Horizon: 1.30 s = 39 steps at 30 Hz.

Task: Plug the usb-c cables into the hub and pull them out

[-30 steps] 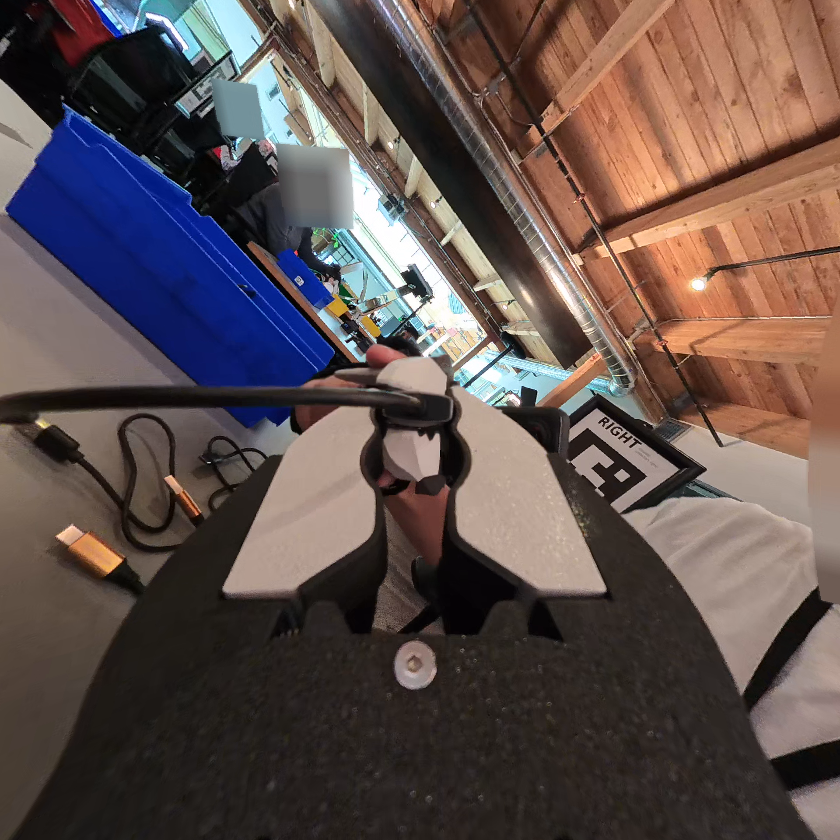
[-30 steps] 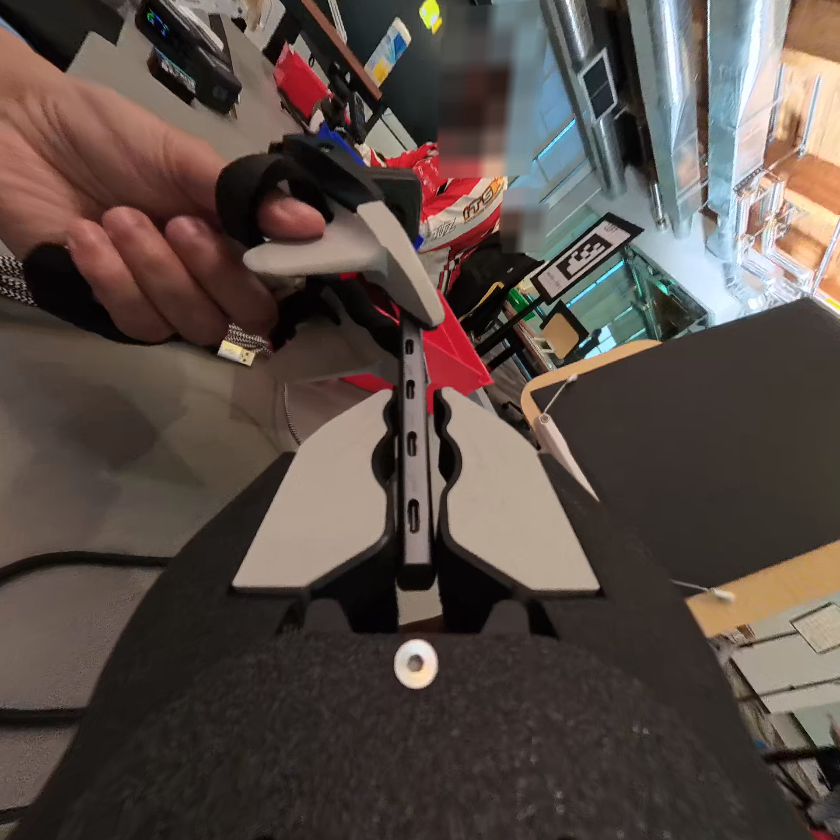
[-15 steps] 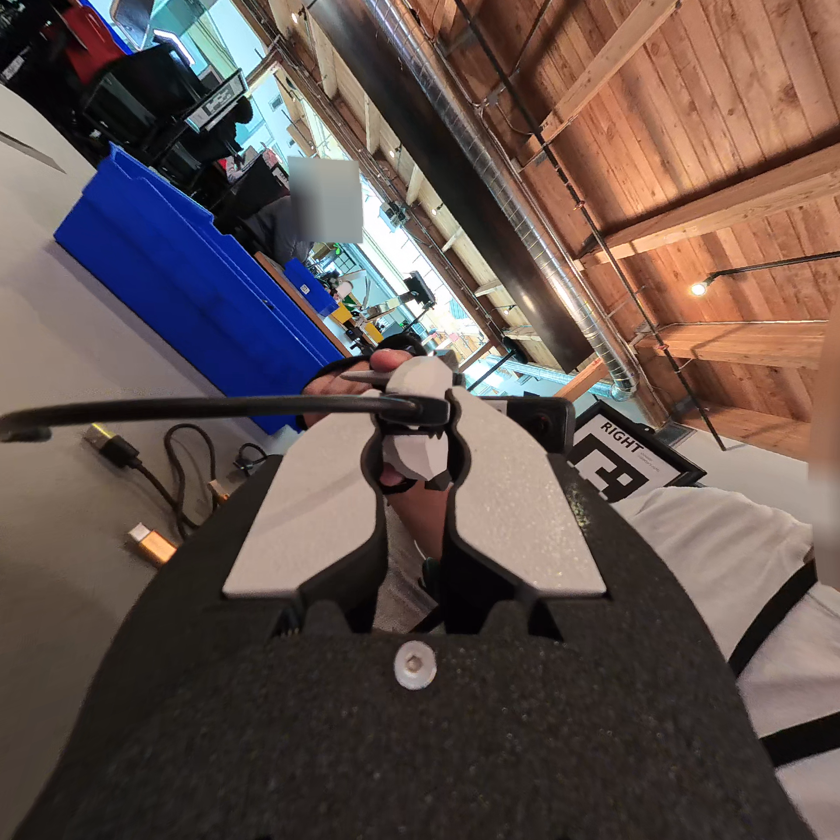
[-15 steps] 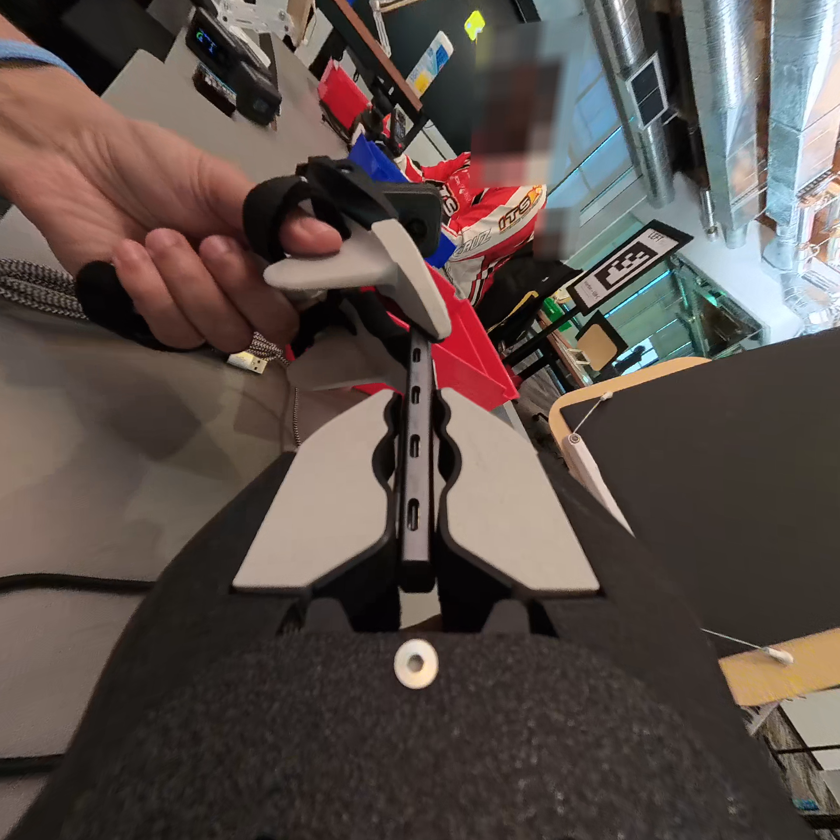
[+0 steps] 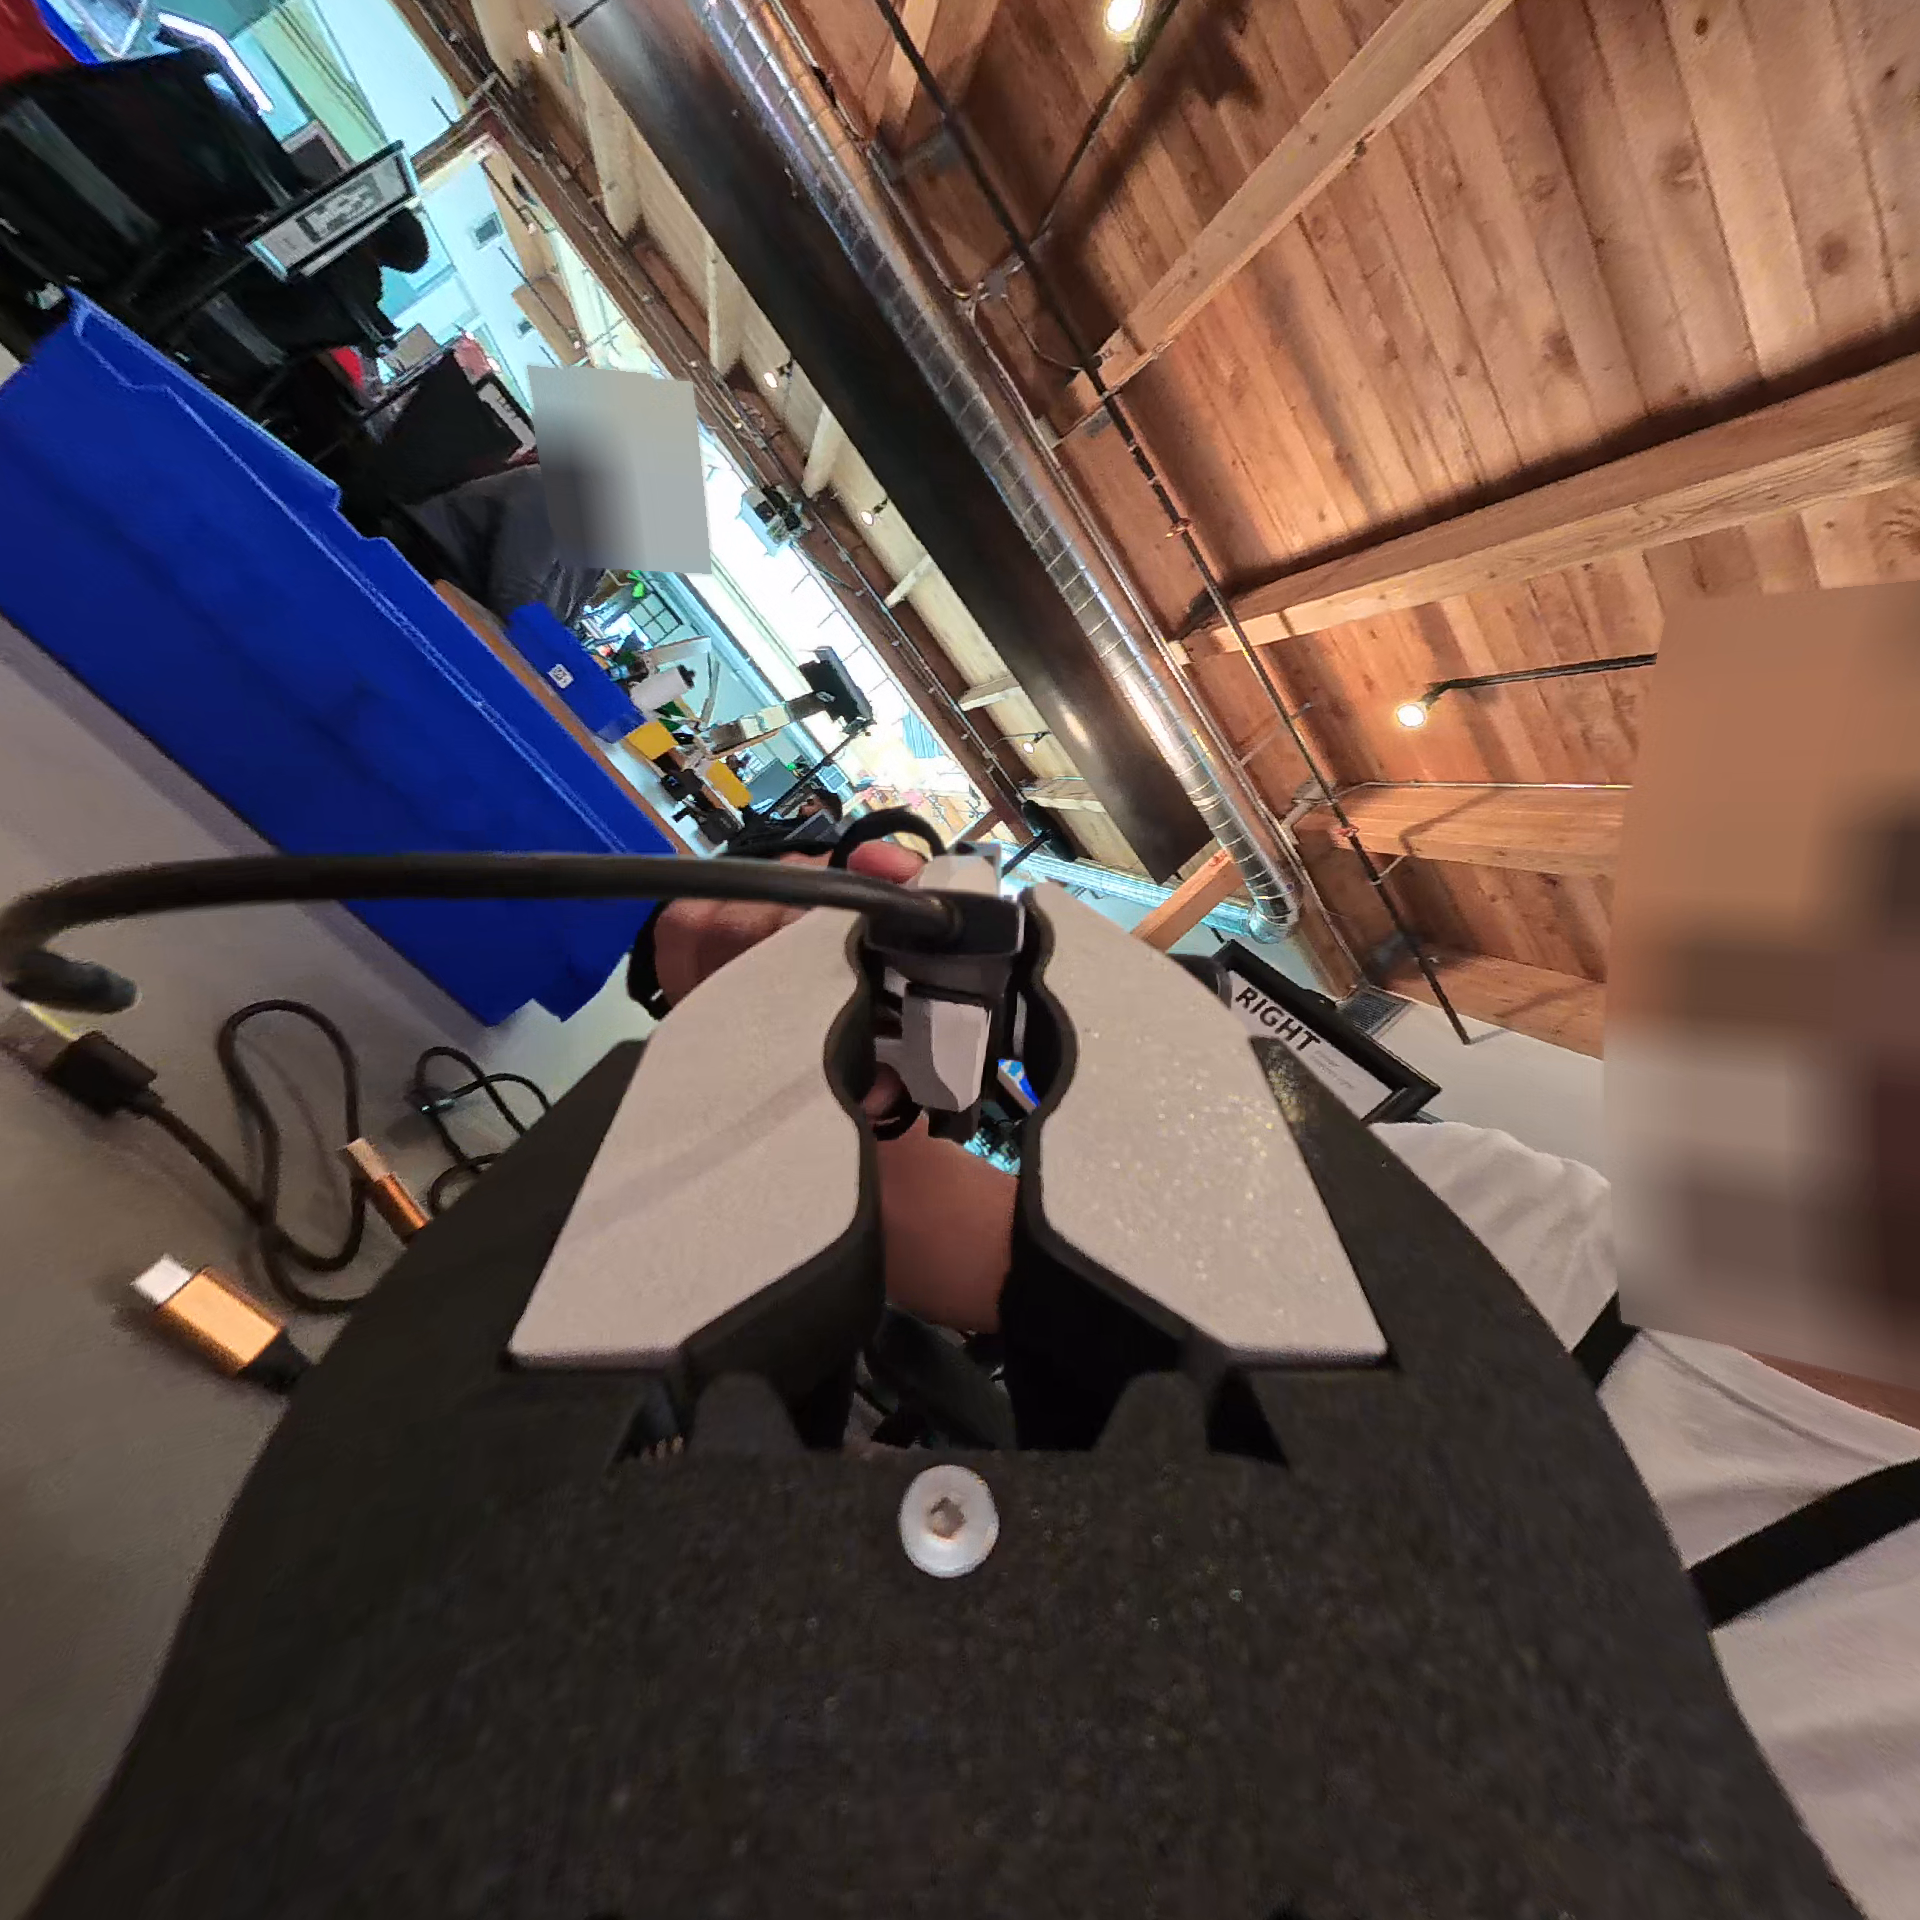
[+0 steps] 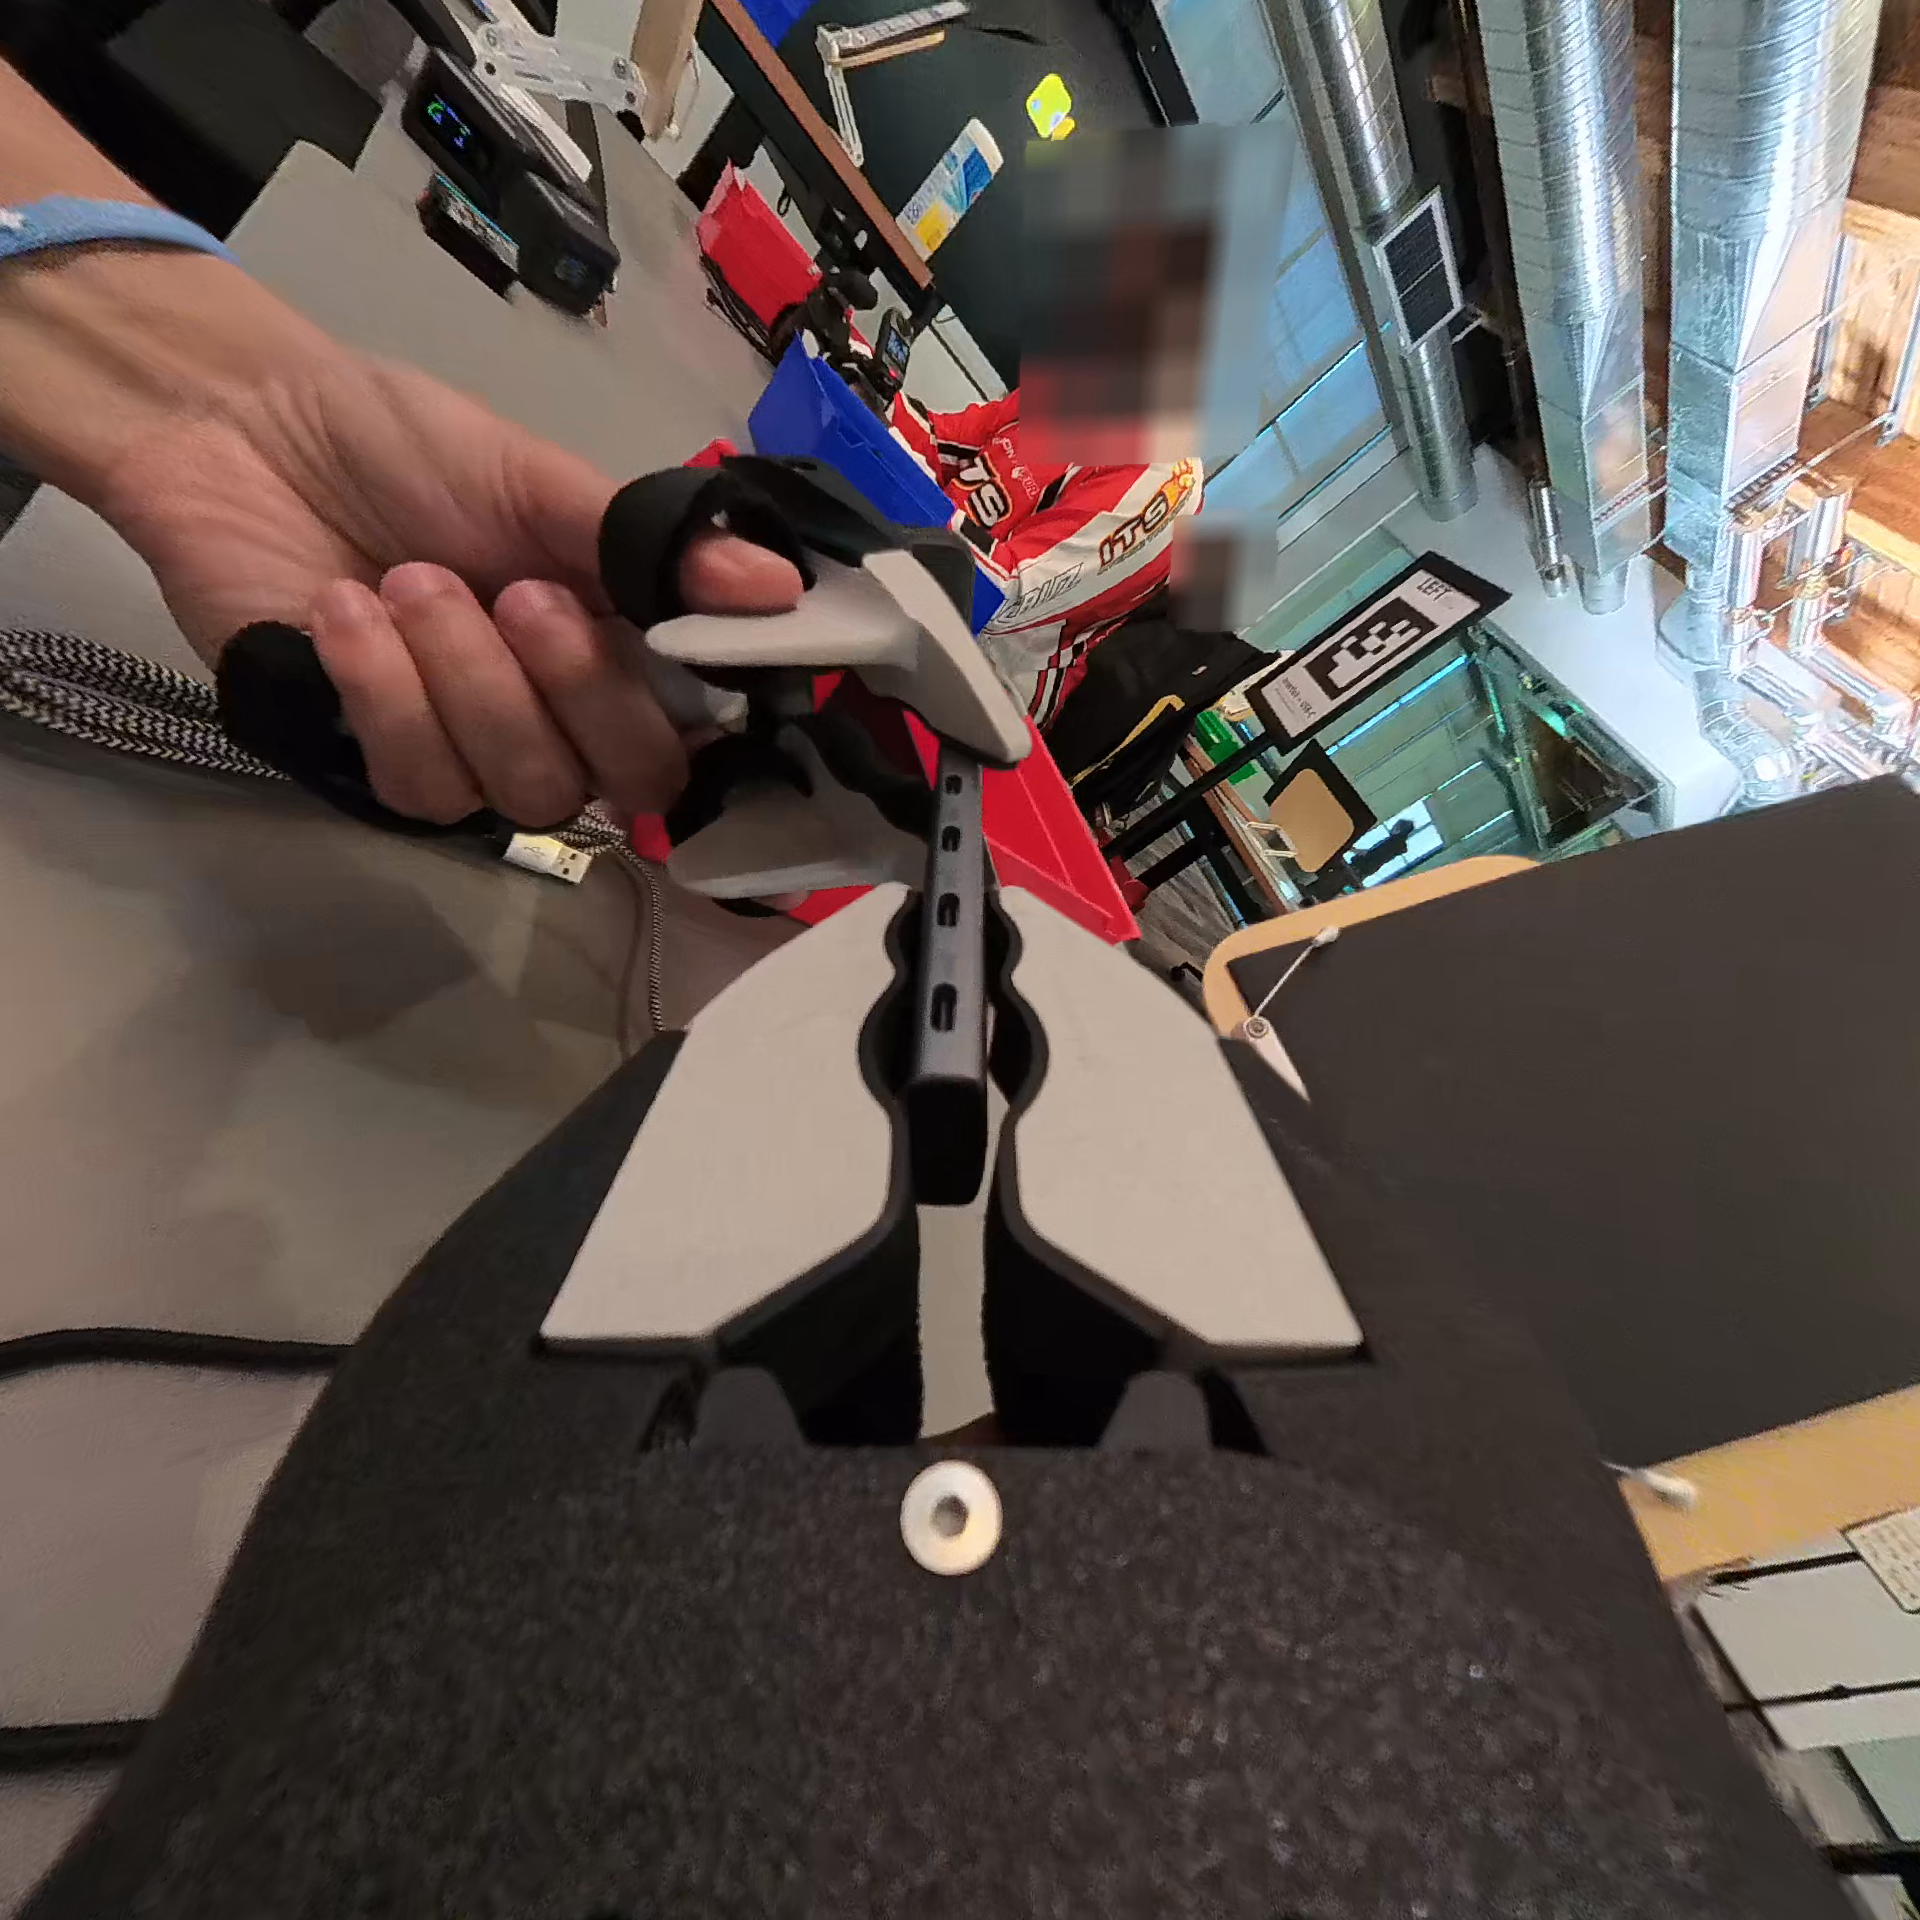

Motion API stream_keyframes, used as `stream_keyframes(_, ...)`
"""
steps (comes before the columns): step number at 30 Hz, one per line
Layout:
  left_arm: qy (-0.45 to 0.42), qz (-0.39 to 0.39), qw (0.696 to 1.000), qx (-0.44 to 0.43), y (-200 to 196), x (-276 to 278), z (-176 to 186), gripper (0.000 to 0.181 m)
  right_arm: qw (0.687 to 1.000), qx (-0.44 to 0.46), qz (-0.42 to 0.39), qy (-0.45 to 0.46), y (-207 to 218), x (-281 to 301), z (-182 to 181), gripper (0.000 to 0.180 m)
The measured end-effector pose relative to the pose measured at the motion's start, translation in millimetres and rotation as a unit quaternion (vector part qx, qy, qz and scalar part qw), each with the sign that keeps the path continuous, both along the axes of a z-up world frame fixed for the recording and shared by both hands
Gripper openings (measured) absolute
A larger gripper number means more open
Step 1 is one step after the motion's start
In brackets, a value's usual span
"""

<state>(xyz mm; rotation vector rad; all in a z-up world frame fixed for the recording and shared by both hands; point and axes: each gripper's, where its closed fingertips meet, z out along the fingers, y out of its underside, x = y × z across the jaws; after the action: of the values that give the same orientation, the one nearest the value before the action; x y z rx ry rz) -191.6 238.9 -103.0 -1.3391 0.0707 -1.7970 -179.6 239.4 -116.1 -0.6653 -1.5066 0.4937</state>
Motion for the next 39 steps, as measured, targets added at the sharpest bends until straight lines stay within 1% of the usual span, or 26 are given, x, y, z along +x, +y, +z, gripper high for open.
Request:
stream_keyframes(3,0.012,0.012,1.000,0.000,3.8,-0.8,1.7,0.023,0.999,0.041,-0.026,-0.006,5.0,-0.6,1.1,0.010)
stream_keyframes(5,0.059,0.046,0.997,-0.007,12.8,-6.2,-5.1,0.025,0.996,0.076,-0.045,-0.016,17.0,-4.7,-2.7,0.010)
stream_keyframes(6,0.085,0.068,0.994,-0.010,16.9,-10.7,-9.0,0.026,0.994,0.090,-0.061,-0.018,27.7,-7.2,-3.2,0.010)
stream_keyframes(9,0.162,0.141,0.977,-0.004,19.1,-31.4,-16.3,0.029,0.986,0.105,-0.129,-0.011,81.5,-12.9,1.2,0.009)
stream_keyframes(11,0.220,0.188,0.957,-0.006,13.9,-44.4,-21.8,0.029,0.981,0.106,-0.163,0.002,114.0,-20.2,4.0,0.009)
stream_keyframes(13,0.291,0.206,0.934,-0.029,-1.0,-49.5,-37.7,0.029,0.978,0.103,-0.181,0.016,137.7,-32.0,0.1,0.009)
stream_keyframes(16,0.398,0.230,0.888,-0.026,-35.8,-45.9,-69.5,0.029,0.979,0.080,-0.188,0.025,163.3,-48.3,-23.8,0.009)
stream_keyframes(18,0.457,0.223,0.860,-0.029,-52.8,-37.3,-94.4,0.029,0.981,0.075,-0.178,0.026,171.3,-53.3,-40.4,0.009)
stream_keyframes(20,0.503,0.202,0.839,-0.037,-56.7,-28.2,-115.0,0.031,0.980,0.075,-0.179,0.042,175.7,-52.7,-49.7,0.009)
stream_keyframes(22,0.540,0.202,0.816,-0.046,-43.3,-26.9,-126.4,0.034,0.978,0.077,-0.186,0.056,177.7,-49.5,-59.5,0.009)
stream_keyframes(23,0.551,0.210,0.806,-0.048,-31.9,-27.7,-128.4,0.035,0.977,0.091,-0.187,0.051,177.5,-48.5,-64.4,0.009)
stream_keyframes(24,0.556,0.209,0.802,-0.054,-20.6,-26.7,-130.1,0.037,0.976,0.105,-0.187,0.043,176.4,-48.6,-65.1,0.009)
stream_keyframes(26,0.562,0.211,0.796,-0.078,1.5,-25.7,-133.8,0.042,0.980,0.086,-0.171,0.052,171.3,-49.4,-64.7,0.009)
stream_keyframes(28,0.584,0.224,0.774,-0.105,21.5,-31.2,-140.3,0.041,0.981,0.093,-0.163,0.039,168.6,-51.1,-69.6,0.009)
stream_keyframes(31,0.603,0.232,0.753,-0.121,39.7,-38.0,-145.0,0.041,0.985,0.090,-0.146,0.036,163.6,-53.7,-71.2,0.009)
stream_keyframes(33,0.602,0.237,0.752,-0.124,47.7,-41.8,-140.8,0.040,0.986,0.074,-0.145,0.042,166.3,-52.1,-68.8,0.009)
stream_keyframes(35,0.584,0.240,0.766,-0.119,55.9,-41.5,-123.6,0.039,0.986,0.053,-0.146,0.053,170.0,-49.8,-64.9,0.009)
stream_keyframes(36,0.580,0.247,0.767,-0.119,60.7,-43.9,-115.6,0.039,0.986,0.045,-0.147,0.057,171.8,-48.7,-63.5,0.009)
stream_keyframes(37,0.584,0.248,0.763,-0.123,65.2,-47.3,-112.9,0.038,0.987,0.038,-0.146,0.059,173.0,-48.3,-63.0,0.009)
stream_keyframes(39,0.618,0.216,0.742,-0.145,70.6,-51.6,-129.7,0.038,0.987,0.031,-0.147,0.062,174.5,-47.8,-61.8,0.009)
